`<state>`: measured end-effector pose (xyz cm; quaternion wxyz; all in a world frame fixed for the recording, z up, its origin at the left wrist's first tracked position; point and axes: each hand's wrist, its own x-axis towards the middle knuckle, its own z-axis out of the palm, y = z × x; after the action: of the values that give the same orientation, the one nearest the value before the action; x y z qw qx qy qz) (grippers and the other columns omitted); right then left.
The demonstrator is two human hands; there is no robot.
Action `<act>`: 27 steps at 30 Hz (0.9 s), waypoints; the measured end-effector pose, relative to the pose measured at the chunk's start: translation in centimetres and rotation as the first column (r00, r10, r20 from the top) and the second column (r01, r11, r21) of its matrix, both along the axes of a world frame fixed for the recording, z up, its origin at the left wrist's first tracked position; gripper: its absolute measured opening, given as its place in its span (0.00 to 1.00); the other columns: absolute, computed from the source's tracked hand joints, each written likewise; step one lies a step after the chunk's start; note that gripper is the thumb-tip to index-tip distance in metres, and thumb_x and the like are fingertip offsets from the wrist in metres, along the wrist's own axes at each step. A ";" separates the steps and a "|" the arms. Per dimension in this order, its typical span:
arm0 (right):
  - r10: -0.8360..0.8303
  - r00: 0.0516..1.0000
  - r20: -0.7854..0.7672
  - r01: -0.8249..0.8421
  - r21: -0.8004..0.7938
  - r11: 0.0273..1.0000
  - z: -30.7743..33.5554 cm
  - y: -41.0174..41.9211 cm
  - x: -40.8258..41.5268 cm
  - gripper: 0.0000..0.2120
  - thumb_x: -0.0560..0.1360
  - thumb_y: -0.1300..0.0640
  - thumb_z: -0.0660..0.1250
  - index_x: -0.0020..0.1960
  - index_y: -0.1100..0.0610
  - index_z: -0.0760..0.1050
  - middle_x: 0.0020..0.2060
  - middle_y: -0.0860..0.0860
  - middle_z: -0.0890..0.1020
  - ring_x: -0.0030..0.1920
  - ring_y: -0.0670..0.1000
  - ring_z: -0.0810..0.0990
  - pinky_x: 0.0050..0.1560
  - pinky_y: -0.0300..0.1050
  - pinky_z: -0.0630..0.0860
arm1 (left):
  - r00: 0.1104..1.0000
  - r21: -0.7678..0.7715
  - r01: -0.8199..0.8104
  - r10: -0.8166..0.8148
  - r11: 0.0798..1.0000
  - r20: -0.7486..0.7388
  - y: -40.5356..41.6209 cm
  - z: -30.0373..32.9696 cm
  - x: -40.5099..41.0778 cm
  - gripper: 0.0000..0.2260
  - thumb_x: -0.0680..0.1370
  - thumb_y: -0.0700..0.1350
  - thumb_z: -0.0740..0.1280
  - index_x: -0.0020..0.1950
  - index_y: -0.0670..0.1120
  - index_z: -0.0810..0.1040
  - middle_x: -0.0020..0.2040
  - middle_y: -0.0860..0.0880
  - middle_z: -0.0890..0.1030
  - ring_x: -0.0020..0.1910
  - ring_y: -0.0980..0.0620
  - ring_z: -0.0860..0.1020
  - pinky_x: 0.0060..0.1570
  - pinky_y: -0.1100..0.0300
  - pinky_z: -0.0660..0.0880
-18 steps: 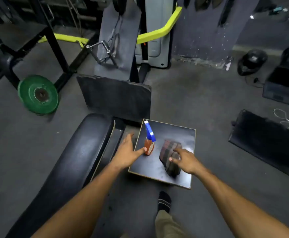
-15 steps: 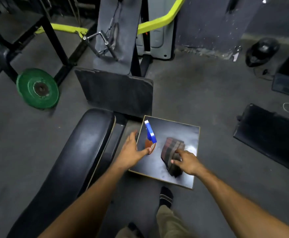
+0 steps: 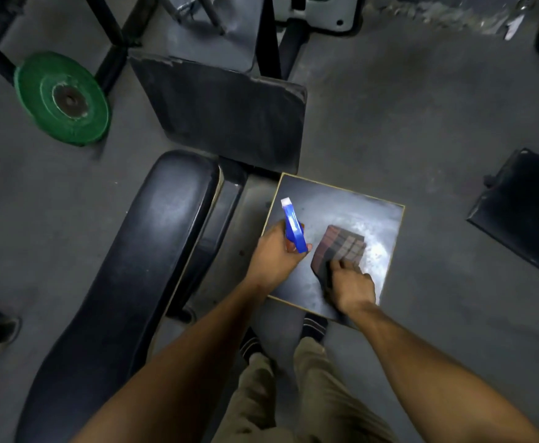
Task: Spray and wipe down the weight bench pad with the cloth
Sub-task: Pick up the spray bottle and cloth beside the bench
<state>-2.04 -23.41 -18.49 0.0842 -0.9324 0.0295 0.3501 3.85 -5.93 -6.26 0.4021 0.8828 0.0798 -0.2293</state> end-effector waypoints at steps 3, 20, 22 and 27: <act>-0.013 1.000 0.011 0.013 -0.008 1.000 0.2 0.1 0.4 0.17 0.80 0.54 0.65 0.69 0.54 0.70 0.64 0.55 0.80 0.62 0.61 0.82 0.57 0.54 0.76 | 0.998 -0.003 -0.051 0.051 0.999 0.033 -0.4 0.7 0.1 0.07 0.77 0.49 0.71 0.52 0.48 0.79 0.48 0.48 0.83 0.48 0.46 0.82 0.53 0.53 0.78; -0.192 0.979 -0.068 0.200 0.495 0.845 8.2 11.1 1.7 0.02 0.79 0.56 0.63 0.48 0.54 0.71 0.40 0.55 0.83 0.43 0.61 0.81 0.43 0.56 0.78 | 0.857 -0.029 -0.513 0.513 0.858 0.038 14.4 3.7 -11.2 0.13 0.74 0.51 0.72 0.57 0.50 0.83 0.47 0.49 0.86 0.48 0.53 0.82 0.50 0.60 0.74; -0.195 0.977 -0.084 0.209 0.532 0.820 9.0 14.8 1.4 0.05 0.82 0.55 0.61 0.49 0.56 0.72 0.45 0.54 0.83 0.47 0.59 0.80 0.48 0.53 0.77 | 0.811 -0.021 -0.582 0.582 0.813 0.055 17.2 4.1 -13.2 0.10 0.75 0.50 0.72 0.55 0.49 0.83 0.45 0.48 0.86 0.44 0.55 0.81 0.49 0.59 0.75; -0.151 0.982 -0.114 0.189 0.610 0.770 10.0 24.1 -0.5 0.10 0.84 0.53 0.61 0.48 0.57 0.75 0.53 0.55 0.87 0.55 0.57 0.82 0.59 0.53 0.76 | 0.689 -0.023 -0.721 0.720 0.693 0.080 23.7 5.1 -17.9 0.04 0.75 0.48 0.71 0.48 0.51 0.81 0.39 0.47 0.82 0.39 0.49 0.76 0.43 0.61 0.71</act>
<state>-2.54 0.65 -8.54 0.4150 -0.8363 0.0001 0.3582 -14.09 17.77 -1.16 0.4580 0.7917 0.4040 -0.0163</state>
